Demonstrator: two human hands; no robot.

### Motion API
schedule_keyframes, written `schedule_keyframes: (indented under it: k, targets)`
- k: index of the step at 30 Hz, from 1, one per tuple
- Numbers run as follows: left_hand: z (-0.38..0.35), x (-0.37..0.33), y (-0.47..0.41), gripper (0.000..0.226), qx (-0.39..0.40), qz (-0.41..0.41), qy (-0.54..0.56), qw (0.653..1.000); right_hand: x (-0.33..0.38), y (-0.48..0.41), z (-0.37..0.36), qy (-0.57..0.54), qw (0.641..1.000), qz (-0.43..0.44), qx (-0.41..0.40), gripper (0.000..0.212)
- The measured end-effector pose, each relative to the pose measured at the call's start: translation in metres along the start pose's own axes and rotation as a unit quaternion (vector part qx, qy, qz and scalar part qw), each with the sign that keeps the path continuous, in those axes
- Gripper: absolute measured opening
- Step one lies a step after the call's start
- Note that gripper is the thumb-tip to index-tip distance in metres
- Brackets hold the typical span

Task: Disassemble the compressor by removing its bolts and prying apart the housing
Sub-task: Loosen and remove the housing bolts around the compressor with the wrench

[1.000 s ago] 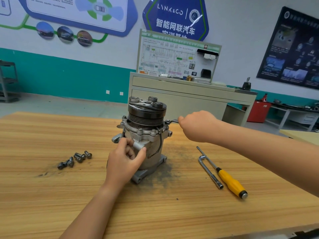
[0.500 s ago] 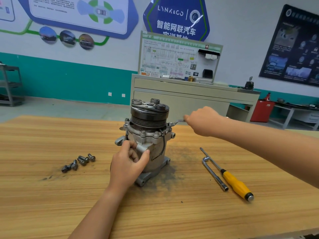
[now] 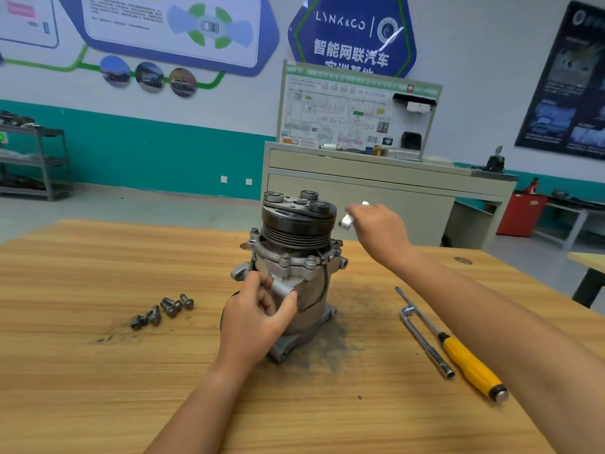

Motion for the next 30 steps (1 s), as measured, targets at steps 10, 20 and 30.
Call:
schedule_keyframes:
  k: [10,20,30]
  targets:
    - [0.000,0.000,0.002,0.024,-0.007,0.001,0.016,1.000,0.024,0.051,0.037,0.066,0.966,-0.091,0.234,0.015]
    - [-0.002,0.000,0.003,0.026,-0.001,-0.001,0.019,1.000,0.055,0.018,0.060,0.118,0.919,-0.005,0.376,0.019]
    - [-0.001,-0.003,0.004,0.021,-0.002,0.009,0.011,1.000,0.054,0.011,0.063,0.152,0.891,0.037,0.427,0.011]
Point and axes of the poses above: each hand's wrist, its own y-axis away from the middle knuckle, its own z-axis out of the back of the hand, x = y × z, the point moved 4 cm from there along -y, towards the middle knuckle, and after that the axes turned 14 degrees about z, right-handed, at the moved point
